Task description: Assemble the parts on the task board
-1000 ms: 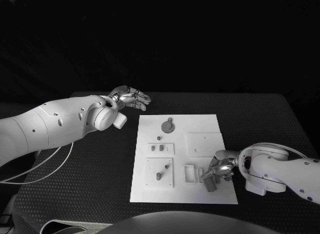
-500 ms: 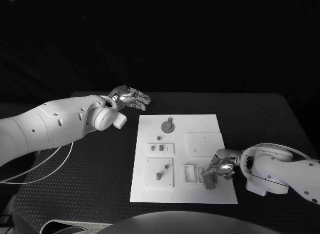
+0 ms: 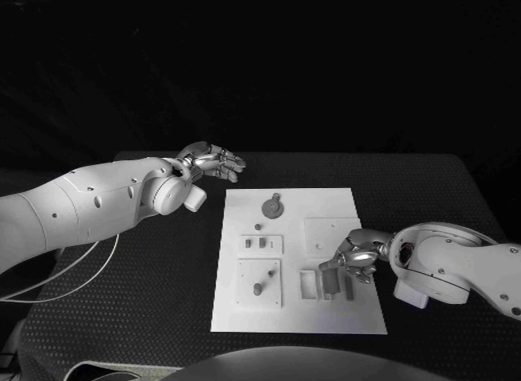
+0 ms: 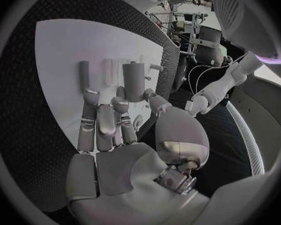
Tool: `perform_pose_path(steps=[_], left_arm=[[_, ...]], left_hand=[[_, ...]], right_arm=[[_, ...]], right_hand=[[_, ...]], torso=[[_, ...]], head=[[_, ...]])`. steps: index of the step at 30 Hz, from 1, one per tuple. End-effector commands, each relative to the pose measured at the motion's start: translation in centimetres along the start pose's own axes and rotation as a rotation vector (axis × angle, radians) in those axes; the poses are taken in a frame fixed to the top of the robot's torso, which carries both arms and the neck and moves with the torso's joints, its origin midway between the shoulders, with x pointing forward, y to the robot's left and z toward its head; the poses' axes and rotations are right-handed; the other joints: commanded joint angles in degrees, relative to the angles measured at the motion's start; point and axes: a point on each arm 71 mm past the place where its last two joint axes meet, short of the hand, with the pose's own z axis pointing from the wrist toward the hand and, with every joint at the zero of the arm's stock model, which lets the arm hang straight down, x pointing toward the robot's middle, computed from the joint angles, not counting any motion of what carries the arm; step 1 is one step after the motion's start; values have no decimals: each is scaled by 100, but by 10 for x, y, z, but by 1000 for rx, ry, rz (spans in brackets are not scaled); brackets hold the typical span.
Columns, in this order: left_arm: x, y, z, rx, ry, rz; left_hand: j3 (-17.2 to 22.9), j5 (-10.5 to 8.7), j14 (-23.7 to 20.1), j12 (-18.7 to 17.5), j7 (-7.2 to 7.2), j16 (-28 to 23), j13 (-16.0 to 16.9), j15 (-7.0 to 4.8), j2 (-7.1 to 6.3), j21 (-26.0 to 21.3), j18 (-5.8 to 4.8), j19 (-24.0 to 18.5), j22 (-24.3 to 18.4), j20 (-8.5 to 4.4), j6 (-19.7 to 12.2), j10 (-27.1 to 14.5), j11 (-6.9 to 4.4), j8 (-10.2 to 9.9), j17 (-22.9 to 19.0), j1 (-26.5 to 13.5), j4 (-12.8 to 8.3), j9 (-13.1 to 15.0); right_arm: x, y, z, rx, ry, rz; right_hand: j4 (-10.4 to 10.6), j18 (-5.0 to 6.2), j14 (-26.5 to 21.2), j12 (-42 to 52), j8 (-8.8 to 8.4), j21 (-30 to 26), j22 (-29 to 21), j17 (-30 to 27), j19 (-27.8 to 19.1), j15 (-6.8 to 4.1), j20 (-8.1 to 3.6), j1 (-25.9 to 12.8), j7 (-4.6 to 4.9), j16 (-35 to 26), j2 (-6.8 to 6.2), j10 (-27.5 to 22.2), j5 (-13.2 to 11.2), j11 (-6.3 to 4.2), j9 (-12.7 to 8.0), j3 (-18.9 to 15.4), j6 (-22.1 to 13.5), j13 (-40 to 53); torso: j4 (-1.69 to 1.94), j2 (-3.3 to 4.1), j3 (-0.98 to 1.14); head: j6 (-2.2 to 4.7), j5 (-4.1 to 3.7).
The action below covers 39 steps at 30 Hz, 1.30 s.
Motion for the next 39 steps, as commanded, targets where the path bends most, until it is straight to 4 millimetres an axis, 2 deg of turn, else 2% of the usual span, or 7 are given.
perform_pose_path(steps=[1,6,9,16,22,27,39], left_arm=[[3,-2,1,6,17,-1],[4,-2,1,6,21,-2],[4,-2,1,5,22,-2],[4,-2,1,5,23,-2],[4,-2,1,4,23,-2],[3,-2,0,3,21,-2],[3,-2,0,2,23,-2]], left_hand=[[-10,-5,16,39,-17,-30,6,27,12,34,16,-19,-8,22,-20,-8,-13,24,9,-56,13,-10],[-11,-5,14,39,-16,-32,6,28,10,34,15,-20,-9,23,-22,-10,-12,24,9,-60,16,-11],[-11,-5,13,39,-16,-33,6,28,10,33,15,-21,-10,23,-23,-12,-12,24,10,-62,18,-12],[-11,-5,11,40,-16,-36,6,29,9,33,14,-24,-11,23,-25,-15,-11,25,11,-64,21,-13],[-11,-5,10,41,-15,-38,6,30,10,32,14,-25,-11,24,-25,-17,-10,26,12,-66,24,-14],[-12,-5,9,41,-15,-40,6,30,10,32,14,-26,-12,25,-26,-19,-10,27,13,-70,28,-15],[-12,-5,7,43,-15,-43,7,31,10,32,14,-28,-13,25,-28,-22,-9,28,15,-75,35,-17]], right_arm=[[2,3,4,3,16,38],[4,8,13,26,20,27],[5,8,17,34,17,6],[8,12,22,36,-9,-31],[18,10,27,46,1,-36],[18,9,29,49,-14,-41],[22,9,31,43,-34,-23]], right_hand=[[-922,39,27,26,17,35,99,-4,37,-19,-14,227,68,36,273,17,20,-8,66,955,212,3],[-927,39,-12,20,9,33,98,-69,30,-20,-16,219,68,21,296,19,20,-8,65,975,211,0],[-929,39,-12,17,6,33,99,-70,27,-20,-15,215,68,21,300,19,20,-7,64,979,209,-1],[-932,39,0,14,3,34,100,-52,25,-20,-15,209,69,26,309,20,20,-7,64,985,210,-3],[-934,39,-5,13,2,35,100,-63,25,-20,-16,205,69,26,312,22,20,-7,64,986,213,-3],[-936,39,-8,12,1,37,101,-69,26,-20,-16,201,69,25,309,22,20,-7,64,986,213,-4],[-938,39,-5,9,-2,40,102,-71,27,-21,-16,189,68,28,306,25,20,-7,64,987,216,-5]], torso=[[7,2,-1],[4,2,-7],[8,6,4],[-1,3,-1],[10,6,12],[-3,2,8],[1,5,9]], head=[[1,-4],[5,-17],[-9,-6],[-29,0],[-64,30],[-79,49],[-85,65]])
